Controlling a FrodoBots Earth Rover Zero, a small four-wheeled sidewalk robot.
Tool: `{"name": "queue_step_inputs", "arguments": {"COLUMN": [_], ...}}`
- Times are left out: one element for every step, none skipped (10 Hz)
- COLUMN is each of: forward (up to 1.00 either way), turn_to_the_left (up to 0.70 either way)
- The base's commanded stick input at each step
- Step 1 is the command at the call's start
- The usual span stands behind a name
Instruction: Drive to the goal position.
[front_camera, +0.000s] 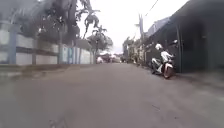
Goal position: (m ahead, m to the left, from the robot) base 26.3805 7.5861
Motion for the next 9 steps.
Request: {"name": "queue_step_inputs", "arguments": {"forward": [1.0,1.0,1.0,1.0,1.0,1.0,1.0,1.0,1.0], "turn_to_the_left": [0.0,0.0,0.0,0.0,0.0,0.0,0.0,0.0,0.0]}}
